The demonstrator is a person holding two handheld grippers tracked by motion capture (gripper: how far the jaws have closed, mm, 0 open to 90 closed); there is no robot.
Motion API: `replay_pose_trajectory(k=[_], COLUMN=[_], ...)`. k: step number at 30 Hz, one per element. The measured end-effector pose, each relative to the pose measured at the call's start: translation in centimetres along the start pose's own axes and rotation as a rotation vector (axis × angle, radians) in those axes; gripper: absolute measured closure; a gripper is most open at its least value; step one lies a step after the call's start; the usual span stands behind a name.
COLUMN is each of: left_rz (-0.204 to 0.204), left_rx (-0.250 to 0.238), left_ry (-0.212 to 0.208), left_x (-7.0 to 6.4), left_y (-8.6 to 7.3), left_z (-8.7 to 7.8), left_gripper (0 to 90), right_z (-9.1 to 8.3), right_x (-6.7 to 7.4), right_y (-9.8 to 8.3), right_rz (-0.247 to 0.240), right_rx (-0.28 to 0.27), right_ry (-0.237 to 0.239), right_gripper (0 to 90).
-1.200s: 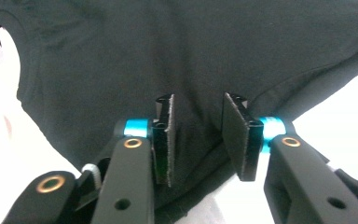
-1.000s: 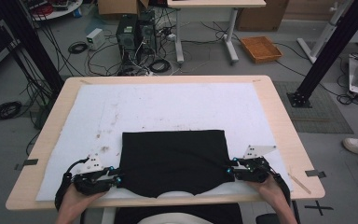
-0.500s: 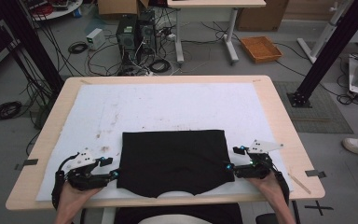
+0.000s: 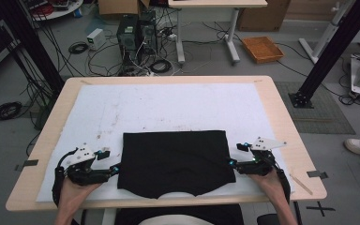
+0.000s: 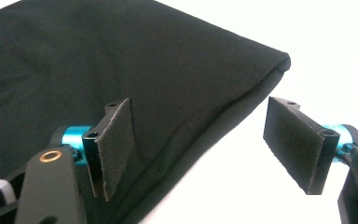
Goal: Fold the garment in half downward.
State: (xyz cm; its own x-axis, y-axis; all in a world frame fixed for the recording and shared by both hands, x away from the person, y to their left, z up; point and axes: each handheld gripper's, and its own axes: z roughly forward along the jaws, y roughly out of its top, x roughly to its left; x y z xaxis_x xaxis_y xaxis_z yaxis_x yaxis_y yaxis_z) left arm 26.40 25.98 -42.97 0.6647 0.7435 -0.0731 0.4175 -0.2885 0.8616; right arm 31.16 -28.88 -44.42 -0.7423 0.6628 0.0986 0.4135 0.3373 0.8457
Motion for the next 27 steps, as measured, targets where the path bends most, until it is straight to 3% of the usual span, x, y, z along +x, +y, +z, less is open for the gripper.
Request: replay_pose_trajectory(k=[6, 8, 11, 12, 18, 27], left_rz=[-0.034, -0.06, -0.073, -0.09, -0.108, -0.094], left_rx=[-0.037, -0.055, -0.062, -0.065, -0.062, -0.063], left_ry=[0.034, 0.078, 0.104, 0.122, 0.137, 0.124], left_x=[0.8, 1.6, 2.4, 3.3, 4.4, 3.8], left_y=[-0.4, -0.5, -0.4, -0.4, -0.3, -0.4], left_z=[-0.6, -1.0, -1.1, -1.2, -1.2, -1.0], left_gripper=[32.3, 32.3, 32.3, 32.3, 32.3, 32.6], right_z=[-0.2, -0.1, 0.0, 0.1, -0.2, 0.2], right_x=[0.1, -0.2, -0.6, -1.1, -2.0, -1.6], right_y=[-0.2, -0.1, 0.0, 0.1, 0.7, 0.7], right_rz=[-0.001, 0.006, 0.018, 0.027, 0.053, 0.048], right_rx=[-0.008, -0.011, -0.009, -0.012, -0.052, -0.033], right_ry=[-0.013, -0.034, -0.05, -0.076, -0.125, -0.119], right_gripper=[25.3, 25.3, 25.3, 25.3, 25.8, 25.9])
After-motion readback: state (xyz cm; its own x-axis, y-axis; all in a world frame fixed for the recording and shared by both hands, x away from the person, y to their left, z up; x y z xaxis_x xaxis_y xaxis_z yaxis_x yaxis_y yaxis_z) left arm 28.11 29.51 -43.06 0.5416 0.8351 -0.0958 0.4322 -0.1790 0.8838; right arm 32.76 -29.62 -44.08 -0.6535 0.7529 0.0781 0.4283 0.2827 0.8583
